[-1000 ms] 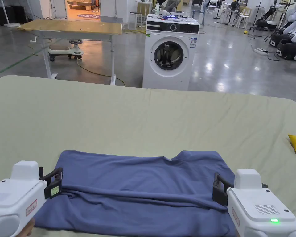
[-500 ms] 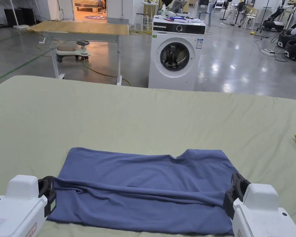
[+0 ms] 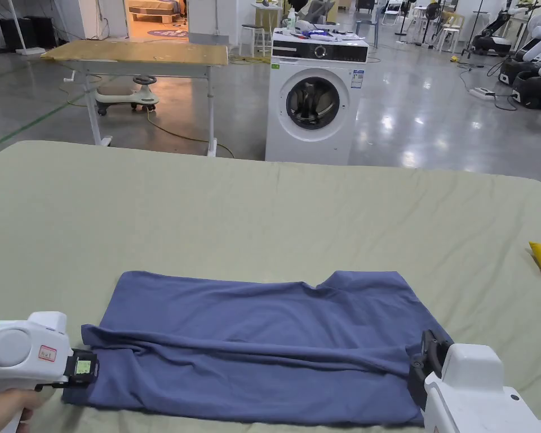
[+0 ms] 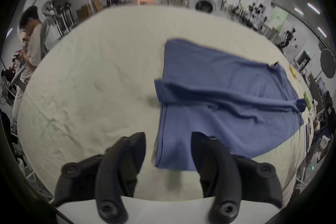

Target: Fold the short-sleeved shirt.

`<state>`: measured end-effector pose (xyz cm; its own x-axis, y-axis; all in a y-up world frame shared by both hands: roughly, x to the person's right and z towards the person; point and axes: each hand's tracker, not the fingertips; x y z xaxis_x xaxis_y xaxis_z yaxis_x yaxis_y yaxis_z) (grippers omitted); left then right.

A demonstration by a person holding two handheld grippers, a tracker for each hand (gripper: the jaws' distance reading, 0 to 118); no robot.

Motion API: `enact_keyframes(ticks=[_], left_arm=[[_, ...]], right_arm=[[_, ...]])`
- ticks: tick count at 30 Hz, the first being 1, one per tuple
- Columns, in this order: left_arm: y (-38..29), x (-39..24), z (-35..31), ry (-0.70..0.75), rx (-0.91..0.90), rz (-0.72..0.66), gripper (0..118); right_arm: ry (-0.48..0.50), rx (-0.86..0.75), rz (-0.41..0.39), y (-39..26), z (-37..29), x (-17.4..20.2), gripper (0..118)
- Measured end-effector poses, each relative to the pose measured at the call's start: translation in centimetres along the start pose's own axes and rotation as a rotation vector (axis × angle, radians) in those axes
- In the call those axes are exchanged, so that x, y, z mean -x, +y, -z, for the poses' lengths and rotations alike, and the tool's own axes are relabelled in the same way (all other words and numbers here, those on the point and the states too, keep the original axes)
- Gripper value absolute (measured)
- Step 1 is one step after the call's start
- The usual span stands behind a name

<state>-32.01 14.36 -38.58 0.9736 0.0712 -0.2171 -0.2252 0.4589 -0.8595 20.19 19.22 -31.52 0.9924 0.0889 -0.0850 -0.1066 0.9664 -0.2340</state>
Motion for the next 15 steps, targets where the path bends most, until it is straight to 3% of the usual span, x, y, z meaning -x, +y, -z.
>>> enact_keyframes(ticks=[3, 7, 12, 15], left_arm=[[-0.1, -0.5, 2.3, 0.048, 0.084, 0.029, 56], [-0.9, -2.4, 1.4, 0.082, 0.057, 0.036, 48], [-2.2, -4.1, 0.6, 0.076, 0.026, 0.131, 6], [-3.0, -4.4, 0.2, 0.054, 0.012, 0.166, 2]], right_arm=[[-0.007, 0.022, -0.001, -0.6, 0.2, -0.3, 0], [-0.015, 0.049, -0.001, -1.2, 0.4, -0.7, 0], [-0.022, 0.089, 0.009, -1.9, 1.0, -1.6, 0], [-0.026, 0.128, 0.019, -2.1, 1.8, -2.8, 0]])
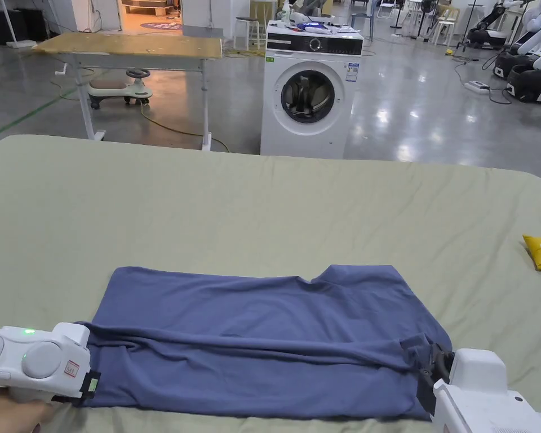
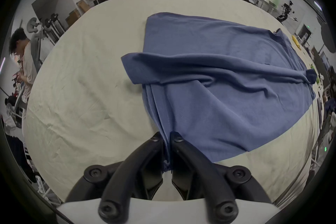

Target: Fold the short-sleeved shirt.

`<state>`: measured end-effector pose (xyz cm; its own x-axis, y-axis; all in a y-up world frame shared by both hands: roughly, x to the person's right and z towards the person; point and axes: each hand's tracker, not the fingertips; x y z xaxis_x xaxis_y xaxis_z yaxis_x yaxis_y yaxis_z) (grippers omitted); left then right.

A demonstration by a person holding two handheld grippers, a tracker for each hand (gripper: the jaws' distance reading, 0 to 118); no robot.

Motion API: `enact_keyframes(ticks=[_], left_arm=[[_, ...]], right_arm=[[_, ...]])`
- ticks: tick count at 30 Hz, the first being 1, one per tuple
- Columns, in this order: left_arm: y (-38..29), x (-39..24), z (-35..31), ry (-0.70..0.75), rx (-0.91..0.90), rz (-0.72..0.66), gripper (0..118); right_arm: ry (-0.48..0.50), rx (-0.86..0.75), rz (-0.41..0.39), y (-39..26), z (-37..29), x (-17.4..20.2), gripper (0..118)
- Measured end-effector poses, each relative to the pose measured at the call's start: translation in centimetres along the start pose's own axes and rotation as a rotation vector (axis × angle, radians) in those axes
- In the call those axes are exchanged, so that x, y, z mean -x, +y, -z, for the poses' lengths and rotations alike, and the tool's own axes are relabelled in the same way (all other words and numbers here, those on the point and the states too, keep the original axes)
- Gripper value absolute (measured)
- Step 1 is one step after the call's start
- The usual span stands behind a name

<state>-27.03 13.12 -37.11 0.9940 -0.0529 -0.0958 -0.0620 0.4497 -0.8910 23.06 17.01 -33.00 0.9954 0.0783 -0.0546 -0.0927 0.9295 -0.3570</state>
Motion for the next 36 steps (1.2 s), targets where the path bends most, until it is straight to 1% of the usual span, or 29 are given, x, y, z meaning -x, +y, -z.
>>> enact_keyframes(ticks=[2, 4, 6, 7, 8, 10, 11, 12, 13, 17, 19, 20, 21, 22, 24, 25, 26, 27, 31, 35, 36], left_arm=[[0.2, 1.3, 0.0, -0.010, -0.031, -0.008, 2], [-0.3, 2.0, -1.0, -0.041, -0.074, -0.054, 2], [-1.1, 2.1, -2.6, -0.047, -0.122, -0.069, 2], [-1.5, 2.2, -3.2, -0.053, -0.152, -0.072, 2], [-1.8, 2.3, -3.7, -0.060, -0.169, -0.077, 2], [-2.5, 2.3, -4.7, -0.069, -0.194, -0.080, 2], [-2.7, 2.3, -5.0, -0.069, -0.201, -0.078, 2], [-3.0, 2.3, -5.2, -0.072, -0.202, -0.076, 2], [-2.9, 2.3, -5.2, -0.074, -0.204, -0.075, 2], [-3.5, 2.4, -5.2, -0.077, -0.213, -0.080, 1], [-3.8, 2.3, -5.0, -0.076, -0.213, -0.081, 1], [-3.9, 2.3, -5.0, -0.076, -0.211, -0.081, 1], [-3.9, 2.4, -4.9, -0.076, -0.208, -0.082, 1], [-4.0, 2.4, -4.8, -0.076, -0.209, -0.084, 1], [-4.1, 2.3, -4.8, -0.073, -0.209, -0.089, 1], [-4.1, 2.4, -4.7, -0.071, -0.211, -0.088, 1], [-4.1, 2.3, -4.7, -0.067, -0.214, -0.085, 1], [-4.2, 2.2, -4.7, -0.063, -0.215, -0.082, 1], [-4.0, 2.2, -5.3, -0.057, -0.235, -0.076, 1], [-3.6, 2.8, -7.0, -0.063, -0.278, -0.075, 1], [-3.5, 2.9, -7.6, -0.066, -0.288, -0.071, 1]], right_arm=[[-0.010, 0.026, 0.006, 0.3, 0.6, -1.1, 0], [-0.015, 0.065, -0.004, 0.6, 1.4, -2.5, 0], [-0.011, 0.143, 0.000, 0.9, 2.8, -4.1, 1], [-0.003, 0.192, -0.005, 1.0, 3.6, -4.9, 3], [0.004, 0.225, -0.001, 1.0, 4.4, -5.4, 15], [0.015, 0.321, -0.008, 0.8, 6.0, -6.5, 50], [0.020, 0.343, -0.002, 0.5, 6.5, -6.8, 68], [0.020, 0.381, -0.009, 0.2, 7.3, -7.2, 74], [0.028, 0.407, 0.000, -0.1, 7.9, -7.4, 76], [0.042, 0.545, 0.001, -2.3, 10.8, -7.7, 75], [0.085, 0.663, 0.007, -3.7, 12.0, -7.4, 73], [0.083, 0.681, 0.005, -4.3, 12.3, -7.2, 71], [0.058, 0.617, 0.002, -4.3, 11.8, -7.2, 69], [0.062, 0.611, -0.003, -4.0, 11.6, -7.1, 64], [0.062, 0.620, -0.011, -3.5, 11.4, -6.9, 36], [0.059, 0.623, -0.017, -3.4, 11.3, -6.8, 19], [0.058, 0.620, -0.027, -3.2, 11.3, -6.8, 9], [0.078, 0.612, -0.035, -3.0, 11.4, -6.9, 8], [0.077, 0.610, -0.049, -2.3, 10.4, -6.8, 5], [0.084, 0.546, -0.080, 0.0, 7.9, -6.6, 5], [0.088, 0.539, -0.077, 0.6, 7.2, -6.8, 5]])
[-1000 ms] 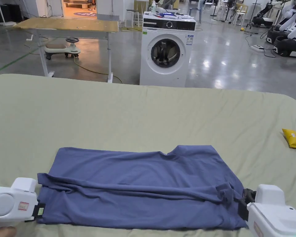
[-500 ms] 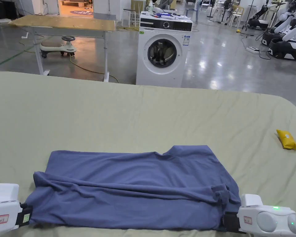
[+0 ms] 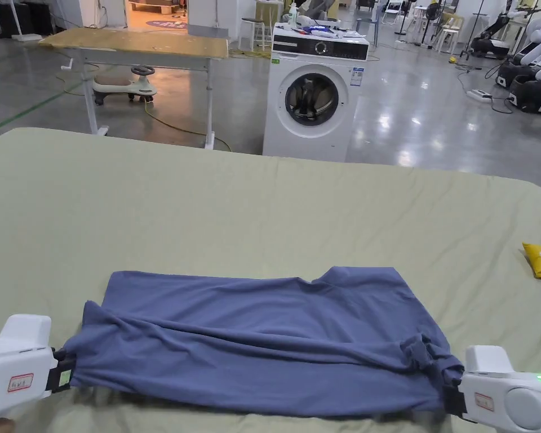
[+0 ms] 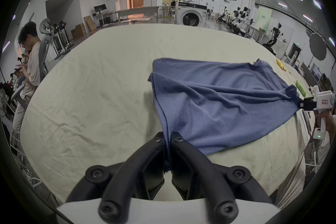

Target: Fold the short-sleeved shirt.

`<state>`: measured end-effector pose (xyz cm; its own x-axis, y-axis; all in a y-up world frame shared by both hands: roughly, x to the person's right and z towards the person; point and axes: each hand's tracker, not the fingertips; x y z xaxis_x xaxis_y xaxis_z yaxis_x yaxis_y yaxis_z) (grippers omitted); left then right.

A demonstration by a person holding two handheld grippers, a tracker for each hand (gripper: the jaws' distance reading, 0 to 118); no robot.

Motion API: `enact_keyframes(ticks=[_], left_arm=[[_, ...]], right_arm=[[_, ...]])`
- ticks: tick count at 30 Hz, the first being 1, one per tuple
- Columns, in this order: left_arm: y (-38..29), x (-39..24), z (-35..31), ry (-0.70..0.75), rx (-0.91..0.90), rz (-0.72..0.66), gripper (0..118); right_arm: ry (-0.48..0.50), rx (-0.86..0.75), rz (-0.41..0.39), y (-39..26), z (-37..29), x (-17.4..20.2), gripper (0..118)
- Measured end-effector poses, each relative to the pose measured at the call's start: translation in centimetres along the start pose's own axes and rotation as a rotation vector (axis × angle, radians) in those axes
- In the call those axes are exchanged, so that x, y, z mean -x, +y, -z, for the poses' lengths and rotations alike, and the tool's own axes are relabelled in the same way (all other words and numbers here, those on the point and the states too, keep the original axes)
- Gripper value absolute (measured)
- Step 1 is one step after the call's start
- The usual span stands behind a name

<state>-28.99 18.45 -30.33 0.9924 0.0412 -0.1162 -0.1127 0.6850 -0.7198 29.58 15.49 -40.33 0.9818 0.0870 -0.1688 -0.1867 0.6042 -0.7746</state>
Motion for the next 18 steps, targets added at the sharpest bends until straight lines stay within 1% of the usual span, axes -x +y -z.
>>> enact_keyframes(ticks=[4, 8, 10, 11, 16, 18], left_arm=[[0.5, 0.4, -2.4, 0.003, -0.038, 0.013, 1], [-0.6, 1.5, -5.0, 0.007, -0.062, 0.015, 1], [-1.9, 1.8, -6.0, 0.002, -0.062, 0.012, 1], [-2.7, 1.9, -6.4, 0.006, -0.054, 0.014, 1], [-7.6, 2.2, -7.4, 0.017, 0.011, 0.007, 1], [-9.6, 2.1, -7.1, 0.032, 0.057, 0.014, 1]], right_arm=[[0.008, -0.037, -0.006, 0.3, -3.4, -0.5, 5], [-0.004, -0.028, -0.023, -1.3, -6.3, -0.9, 5], [0.033, -0.008, 0.006, -3.0, -7.2, -1.2, 5], [0.040, 0.005, 0.005, -4.1, -7.5, -1.3, 5], [0.027, 0.077, -0.029, -9.7, -8.3, 0.0, 5], [0.023, 0.101, -0.029, -11.8, -8.0, 0.5, 5]])
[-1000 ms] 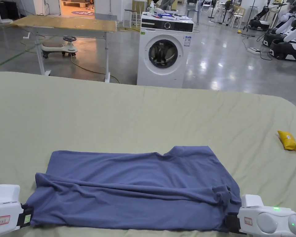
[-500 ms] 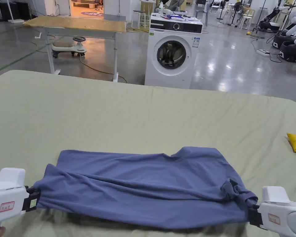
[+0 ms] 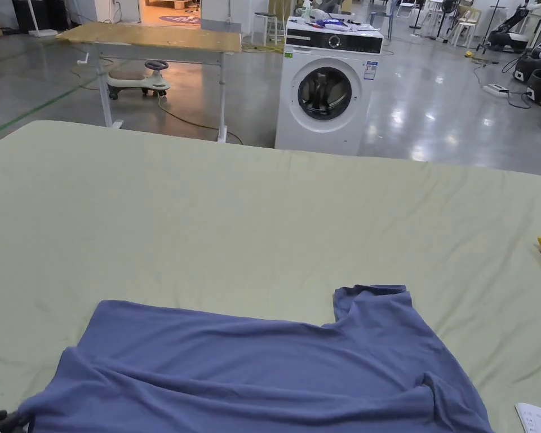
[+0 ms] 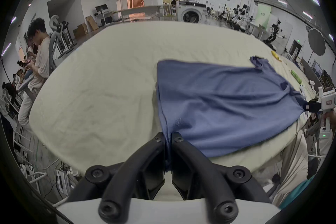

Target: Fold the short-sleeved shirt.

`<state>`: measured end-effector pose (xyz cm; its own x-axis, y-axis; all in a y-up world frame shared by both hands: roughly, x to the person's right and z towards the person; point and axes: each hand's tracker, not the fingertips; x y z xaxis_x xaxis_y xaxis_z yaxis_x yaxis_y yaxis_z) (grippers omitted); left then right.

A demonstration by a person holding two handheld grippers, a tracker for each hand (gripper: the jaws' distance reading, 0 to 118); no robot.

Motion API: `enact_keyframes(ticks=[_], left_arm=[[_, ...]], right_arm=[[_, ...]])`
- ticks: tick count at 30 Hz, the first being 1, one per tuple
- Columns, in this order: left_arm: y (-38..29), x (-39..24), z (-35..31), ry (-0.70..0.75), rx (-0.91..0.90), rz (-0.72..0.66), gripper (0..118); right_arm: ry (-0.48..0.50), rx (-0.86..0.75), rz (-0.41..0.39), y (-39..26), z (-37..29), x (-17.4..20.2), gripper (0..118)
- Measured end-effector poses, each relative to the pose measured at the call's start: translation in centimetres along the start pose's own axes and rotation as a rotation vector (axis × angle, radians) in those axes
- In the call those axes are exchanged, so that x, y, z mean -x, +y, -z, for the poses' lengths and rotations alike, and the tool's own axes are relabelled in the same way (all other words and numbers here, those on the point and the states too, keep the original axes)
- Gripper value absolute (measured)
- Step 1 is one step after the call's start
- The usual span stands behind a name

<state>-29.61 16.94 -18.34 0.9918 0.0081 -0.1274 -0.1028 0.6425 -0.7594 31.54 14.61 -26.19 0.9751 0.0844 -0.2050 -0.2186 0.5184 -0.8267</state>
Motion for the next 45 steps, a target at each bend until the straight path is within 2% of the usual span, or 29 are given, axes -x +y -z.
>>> enact_keyframes(ticks=[5, 14, 16, 17, 18, 19, 20, 21, 22, 27, 30, 31, 32, 34, 35, 36, 38, 42, 45], left_arm=[[-2.8, 0.1, 2.1, 0.019, 0.063, -0.019, 1], [-3.7, 0.2, 5.2, 0.045, 0.074, -0.016, 1], [-3.2, 0.5, 4.6, 0.038, 0.071, -0.028, 2], [-2.8, 0.4, 4.4, 0.037, 0.066, -0.035, 8], [-2.2, 0.2, 4.1, 0.038, 0.049, -0.039, 15], [-1.6, 0.0, 3.2, 0.043, 0.013, -0.033, 24], [-0.9, -0.3, 2.8, 0.050, -0.036, -0.023, 39], [-0.1, -0.6, 2.4, 0.055, -0.079, -0.020, 49], [0.6, -0.9, 2.2, 0.058, -0.119, -0.017, 53], [4.4, -3.4, 0.8, 0.070, -0.338, -0.023, 53], [5.9, -4.9, 0.1, 0.064, -0.456, -0.020, 50], [6.3, -5.5, 0.0, 0.073, -0.483, -0.015, 47], [6.6, -6.0, -0.2, 0.073, -0.510, -0.007, 37], [7.0, -6.8, -0.6, 0.075, -0.564, -0.002, 11], [7.2, -7.6, -0.8, 0.080, -0.590, 0.011, 0], [7.3, -8.1, -0.9, 0.091, -0.612, 0.027, 0], [7.3, -8.8, -0.9, 0.103, -0.624, 0.049, 0], [8.2, -9.2, -0.2, 0.088, -0.600, 0.074, 0], [9.6, -8.0, 1.4, 0.086, -0.552, 0.043, 0]], right_arm=[[-0.035, 0.033, -0.021, -2.6, 2.1, 1.5, 5], [-0.068, -0.008, -0.035, -2.7, 3.5, 2.0, 9], [-0.082, -0.004, -0.044, -2.1, 2.7, 2.1, 21], [-0.118, 0.003, -0.050, -1.6, 2.2, 2.1, 48], [-0.152, -0.004, -0.047, -1.0, 1.6, 2.1, 68], [-0.164, -0.024, -0.035, -0.5, 1.0, 2.2, 80], [-0.158, -0.075, -0.020, 0.4, 0.1, 2.3, 82], [-0.156, -0.113, -0.018, 1.3, -0.8, 2.5, 82], [-0.157, -0.139, -0.015, 2.1, -1.3, 2.8, 82], [-0.165, -0.375, 0.015, 5.9, -3.0, 5.4, 82], [-0.122, -0.558, 0.047, 7.5, -3.7, 7.2, 79], [-0.116, -0.592, 0.049, 7.9, -3.8, 7.8, 76], [-0.113, -0.632, 0.047, 8.4, -4.0, 8.6, 68], [-0.094, -0.707, 0.042, 8.9, -4.0, 9.9, 44], [-0.087, -0.733, 0.041, 9.1, -4.0, 10.6, 22], [-0.084, -0.753, 0.044, 9.3, -4.0, 11.2, 7], [-0.071, -0.787, 0.044, 9.5, -4.0, 12.2, 2], [-0.039, -0.832, 0.051, 9.9, -4.2, 13.7, 0], [-0.033, -0.851, 0.052, 10.2, -4.2, 14.4, 0]])
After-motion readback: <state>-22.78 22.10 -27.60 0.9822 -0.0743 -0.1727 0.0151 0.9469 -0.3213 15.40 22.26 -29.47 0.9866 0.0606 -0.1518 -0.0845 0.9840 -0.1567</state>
